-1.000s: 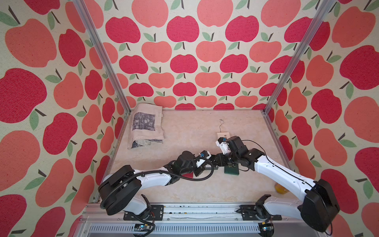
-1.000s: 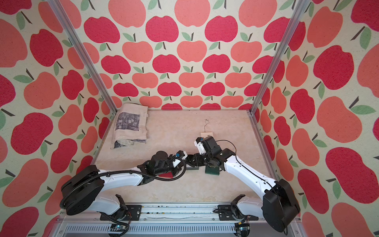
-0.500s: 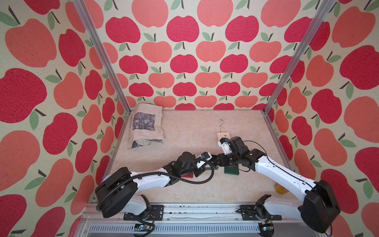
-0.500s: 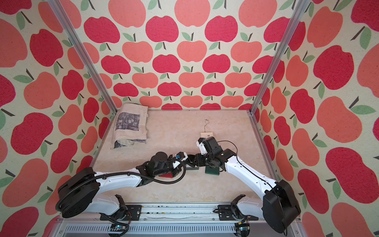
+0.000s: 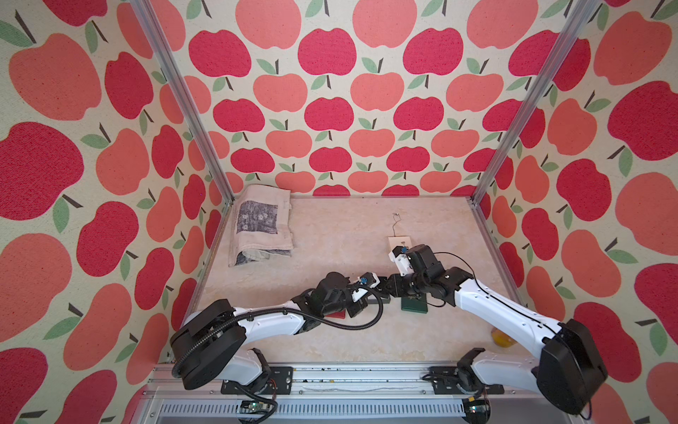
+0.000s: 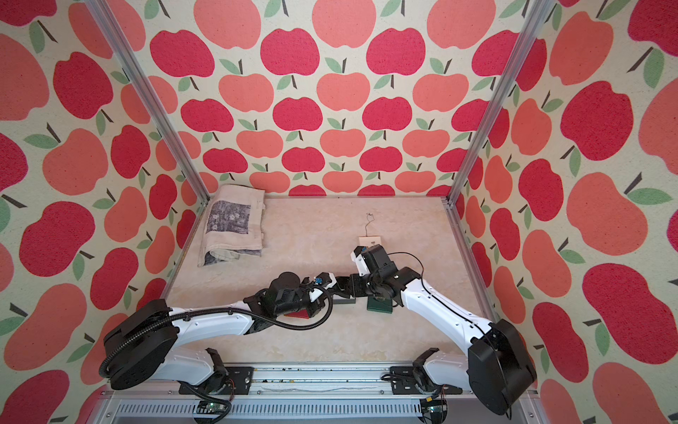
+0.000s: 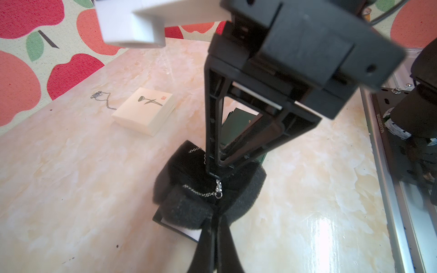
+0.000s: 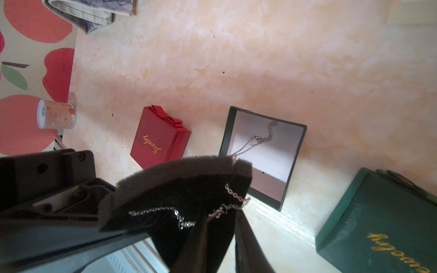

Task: Take the necklace out of the lift-off lid jewelry box
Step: Pick up the necklace from the inner lining.

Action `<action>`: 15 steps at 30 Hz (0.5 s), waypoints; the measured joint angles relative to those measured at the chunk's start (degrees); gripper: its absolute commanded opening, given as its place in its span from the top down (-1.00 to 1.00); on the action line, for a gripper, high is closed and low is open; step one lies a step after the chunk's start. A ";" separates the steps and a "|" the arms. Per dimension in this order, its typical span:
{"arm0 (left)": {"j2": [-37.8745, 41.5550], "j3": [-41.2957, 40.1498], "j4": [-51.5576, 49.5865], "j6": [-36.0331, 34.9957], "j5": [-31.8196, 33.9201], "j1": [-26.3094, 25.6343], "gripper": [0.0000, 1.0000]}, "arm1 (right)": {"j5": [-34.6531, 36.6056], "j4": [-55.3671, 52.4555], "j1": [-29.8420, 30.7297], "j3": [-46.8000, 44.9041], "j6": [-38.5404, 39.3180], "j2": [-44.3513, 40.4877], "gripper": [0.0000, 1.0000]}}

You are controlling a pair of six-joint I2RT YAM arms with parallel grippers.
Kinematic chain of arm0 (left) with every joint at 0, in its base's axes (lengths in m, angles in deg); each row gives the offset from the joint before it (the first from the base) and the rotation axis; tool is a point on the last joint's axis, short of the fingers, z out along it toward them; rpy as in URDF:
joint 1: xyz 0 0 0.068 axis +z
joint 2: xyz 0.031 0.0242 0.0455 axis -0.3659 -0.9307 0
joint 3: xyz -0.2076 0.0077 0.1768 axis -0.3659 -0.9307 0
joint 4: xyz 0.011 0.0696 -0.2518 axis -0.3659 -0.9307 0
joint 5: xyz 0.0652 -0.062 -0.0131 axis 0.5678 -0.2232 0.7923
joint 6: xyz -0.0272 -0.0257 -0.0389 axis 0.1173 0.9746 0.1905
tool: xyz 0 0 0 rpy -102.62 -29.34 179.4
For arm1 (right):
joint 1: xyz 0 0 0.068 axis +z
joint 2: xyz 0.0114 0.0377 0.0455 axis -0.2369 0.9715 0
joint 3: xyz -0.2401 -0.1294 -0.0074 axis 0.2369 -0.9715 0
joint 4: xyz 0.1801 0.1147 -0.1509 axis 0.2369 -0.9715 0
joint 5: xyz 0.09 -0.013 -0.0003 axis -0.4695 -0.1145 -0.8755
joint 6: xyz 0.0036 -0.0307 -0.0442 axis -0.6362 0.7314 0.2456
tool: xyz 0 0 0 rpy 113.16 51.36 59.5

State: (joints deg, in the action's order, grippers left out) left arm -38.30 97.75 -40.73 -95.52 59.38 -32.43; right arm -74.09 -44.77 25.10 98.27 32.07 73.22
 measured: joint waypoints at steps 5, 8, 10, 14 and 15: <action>0.02 0.00 -0.20 0.00 0.02 -0.04 1.00 | 0.44 0.02 -0.52 0.00 -0.07 0.11 0.66; 0.20 -0.02 -0.35 0.00 0.02 -0.11 1.00 | 0.63 0.02 -1.51 0.00 -0.04 0.09 0.66; 0.46 -0.02 -0.42 0.00 0.02 -0.22 1.00 | 0.66 0.02 -2.23 0.00 -0.02 0.09 0.66; 0.90 -0.17 -0.42 0.00 0.02 -0.26 1.00 | 0.61 0.02 -2.99 0.00 0.00 0.09 0.69; 0.98 -0.20 -0.42 0.00 0.02 -0.26 1.00 | 0.61 0.02 -2.99 0.00 0.00 0.09 0.70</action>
State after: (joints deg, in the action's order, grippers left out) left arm -37.32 97.56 -41.14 -95.52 59.40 -32.69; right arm -73.48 -44.75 22.11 98.27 32.07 73.31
